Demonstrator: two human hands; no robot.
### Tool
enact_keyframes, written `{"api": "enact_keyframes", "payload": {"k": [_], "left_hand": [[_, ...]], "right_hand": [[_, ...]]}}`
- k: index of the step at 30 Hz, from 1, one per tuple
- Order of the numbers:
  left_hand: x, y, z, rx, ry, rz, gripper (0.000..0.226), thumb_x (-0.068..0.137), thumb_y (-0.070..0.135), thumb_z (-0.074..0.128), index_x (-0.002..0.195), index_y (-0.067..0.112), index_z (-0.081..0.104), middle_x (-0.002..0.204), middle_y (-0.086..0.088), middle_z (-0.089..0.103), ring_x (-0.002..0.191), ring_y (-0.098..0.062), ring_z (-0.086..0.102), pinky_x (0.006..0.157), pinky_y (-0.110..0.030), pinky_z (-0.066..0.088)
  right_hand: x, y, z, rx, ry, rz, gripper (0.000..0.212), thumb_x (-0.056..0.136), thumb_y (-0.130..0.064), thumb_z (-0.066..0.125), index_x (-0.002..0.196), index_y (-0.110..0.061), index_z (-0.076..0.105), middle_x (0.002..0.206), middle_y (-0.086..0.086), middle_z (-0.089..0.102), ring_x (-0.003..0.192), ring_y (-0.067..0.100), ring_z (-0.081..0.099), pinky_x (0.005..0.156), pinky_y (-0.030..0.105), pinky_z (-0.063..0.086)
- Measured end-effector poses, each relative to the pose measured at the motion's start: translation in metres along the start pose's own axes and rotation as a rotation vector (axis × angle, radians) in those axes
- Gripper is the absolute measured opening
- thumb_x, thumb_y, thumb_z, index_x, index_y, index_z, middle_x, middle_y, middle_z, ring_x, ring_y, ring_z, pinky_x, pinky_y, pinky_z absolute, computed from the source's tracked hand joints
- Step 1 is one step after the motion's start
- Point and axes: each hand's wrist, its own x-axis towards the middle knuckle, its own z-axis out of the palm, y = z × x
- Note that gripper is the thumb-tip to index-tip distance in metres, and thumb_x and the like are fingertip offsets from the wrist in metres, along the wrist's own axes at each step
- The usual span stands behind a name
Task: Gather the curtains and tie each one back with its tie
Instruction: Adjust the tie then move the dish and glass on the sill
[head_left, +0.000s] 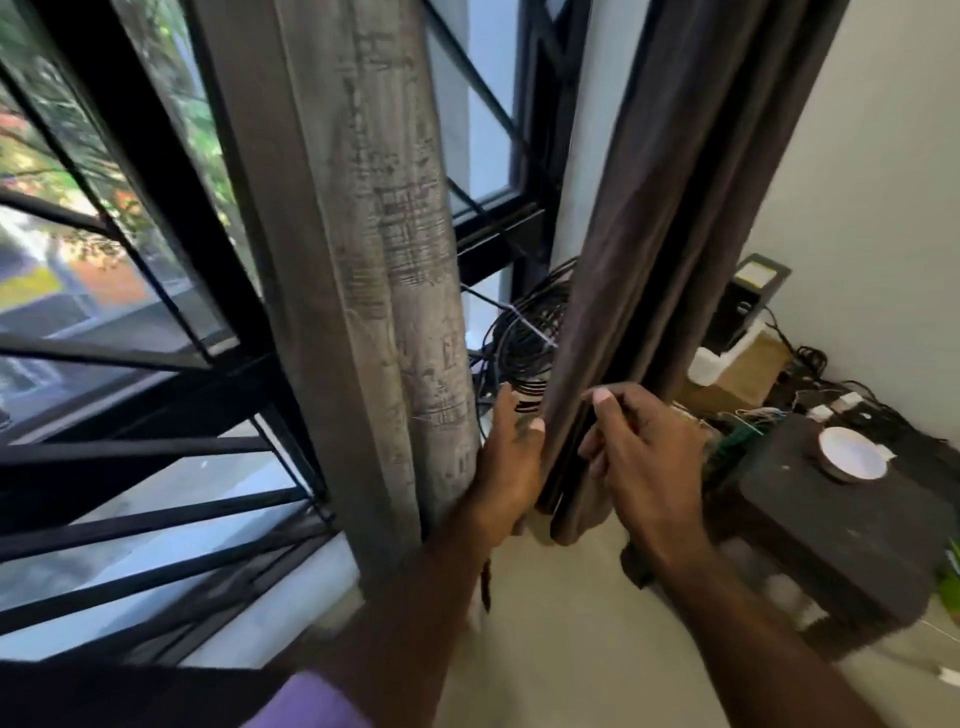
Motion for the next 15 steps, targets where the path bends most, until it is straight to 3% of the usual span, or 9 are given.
{"api": "enact_keyframes", "payload": {"k": [2,4,6,9,12,15], "left_hand": [[0.018,-0.01,-0.004,0.038,0.063,-0.038,0.066,0.101,0.015,0.047,0.156,0.022,0.012,0.16,-0.006,0.027,0.146,-0.024,0.029,0.117,-0.033,0.027],[0.036,-0.026,-0.01,0.029,0.15,-0.088,0.065,0.101,0.015,0.045,0.156,0.018,0.01,0.16,-0.011,0.028,0.146,-0.028,0.03,0.116,-0.036,0.027],[0.05,-0.046,-0.015,0.042,0.345,-0.137,0.062,0.102,0.018,0.047,0.155,0.011,0.017,0.159,-0.016,0.027,0.146,-0.032,0.029,0.119,-0.04,0.027],[0.054,-0.072,-0.025,0.046,0.668,-0.244,0.063,0.102,0.022,0.049,0.154,0.004,0.019,0.163,-0.017,0.016,0.151,-0.031,0.017,0.122,-0.039,0.014],[0.05,-0.108,-0.041,0.105,0.742,-0.322,0.06,0.103,0.018,0.046,0.153,0.0,0.018,0.162,-0.019,0.017,0.15,-0.031,0.017,0.12,-0.033,0.012],[0.047,-0.15,-0.064,0.178,0.755,-0.396,0.055,0.098,0.0,0.048,0.148,-0.004,0.027,0.154,-0.024,0.033,0.141,-0.037,0.033,0.108,-0.031,0.026]], "right_hand": [[0.006,0.025,0.017,-0.02,-0.032,0.03,0.022,0.101,-0.028,0.053,0.086,-0.029,0.069,0.063,0.002,0.067,0.056,0.014,0.063,0.059,0.042,0.056],[0.013,0.053,0.034,-0.068,-0.07,0.081,0.022,0.101,-0.03,0.052,0.089,-0.027,0.07,0.065,0.0,0.067,0.063,0.018,0.065,0.067,0.048,0.057],[0.023,0.08,0.051,-0.1,-0.141,0.12,0.022,0.099,-0.034,0.049,0.091,-0.027,0.069,0.068,-0.002,0.067,0.068,0.02,0.067,0.071,0.049,0.057],[0.037,0.122,0.082,-0.142,-0.253,0.175,0.027,0.089,-0.046,0.045,0.097,-0.03,0.065,0.081,0.001,0.071,0.079,0.028,0.068,0.076,0.049,0.058],[0.042,0.169,0.12,-0.21,-0.403,0.176,0.02,0.095,-0.028,0.054,0.111,-0.023,0.065,0.103,0.005,0.071,0.097,0.026,0.066,0.087,0.039,0.053],[0.041,0.206,0.162,-0.288,-0.552,0.225,0.041,0.093,-0.029,0.06,0.132,-0.017,0.055,0.129,0.007,0.062,0.118,0.025,0.059,0.098,0.041,0.05]]}}
